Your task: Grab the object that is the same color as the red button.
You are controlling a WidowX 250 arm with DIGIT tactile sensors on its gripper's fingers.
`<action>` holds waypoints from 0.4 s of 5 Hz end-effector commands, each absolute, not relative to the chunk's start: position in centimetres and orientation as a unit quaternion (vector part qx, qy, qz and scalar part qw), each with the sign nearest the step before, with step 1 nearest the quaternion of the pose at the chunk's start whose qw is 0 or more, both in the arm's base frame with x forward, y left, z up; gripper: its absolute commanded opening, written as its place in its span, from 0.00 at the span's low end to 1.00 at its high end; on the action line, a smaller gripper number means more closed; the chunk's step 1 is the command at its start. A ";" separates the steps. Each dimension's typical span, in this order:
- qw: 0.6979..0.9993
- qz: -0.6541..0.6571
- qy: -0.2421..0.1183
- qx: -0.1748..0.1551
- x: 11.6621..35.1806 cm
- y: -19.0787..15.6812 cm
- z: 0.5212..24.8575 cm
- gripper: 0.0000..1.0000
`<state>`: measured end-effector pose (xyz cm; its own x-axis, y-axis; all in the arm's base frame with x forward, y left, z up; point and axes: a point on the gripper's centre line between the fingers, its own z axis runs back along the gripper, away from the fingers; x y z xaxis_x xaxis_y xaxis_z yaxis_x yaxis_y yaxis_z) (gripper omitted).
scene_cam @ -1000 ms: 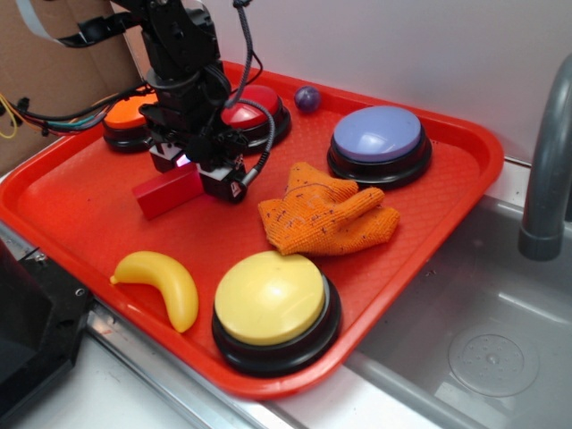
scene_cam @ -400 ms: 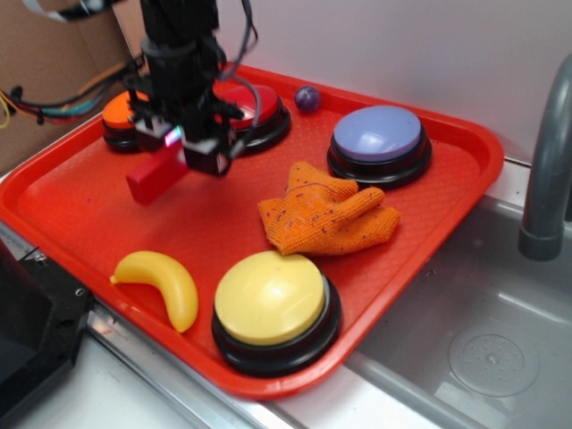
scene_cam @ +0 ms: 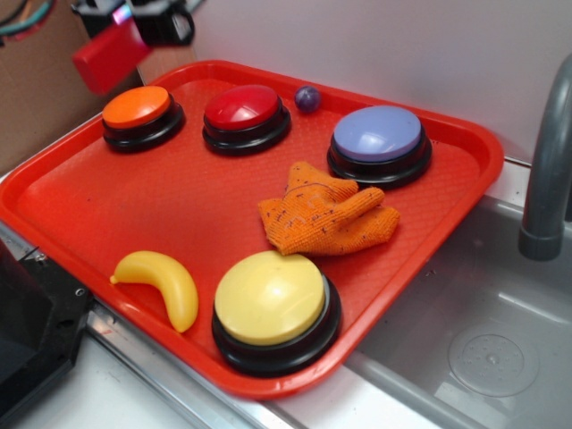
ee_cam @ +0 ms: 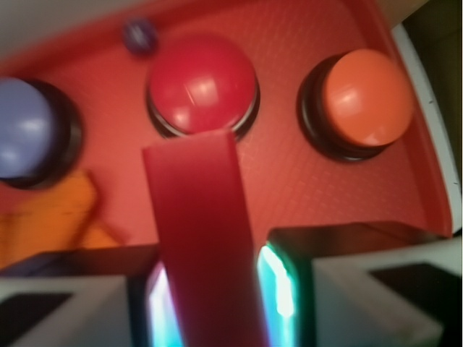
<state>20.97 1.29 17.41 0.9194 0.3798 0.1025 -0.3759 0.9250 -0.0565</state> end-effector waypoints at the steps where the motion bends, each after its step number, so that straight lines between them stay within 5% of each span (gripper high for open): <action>1: 0.957 0.247 -0.118 -0.100 19.0 3.5 25.9 0.00; 2: 0.954 0.273 -0.103 -0.067 19.0 3.8 25.2 0.00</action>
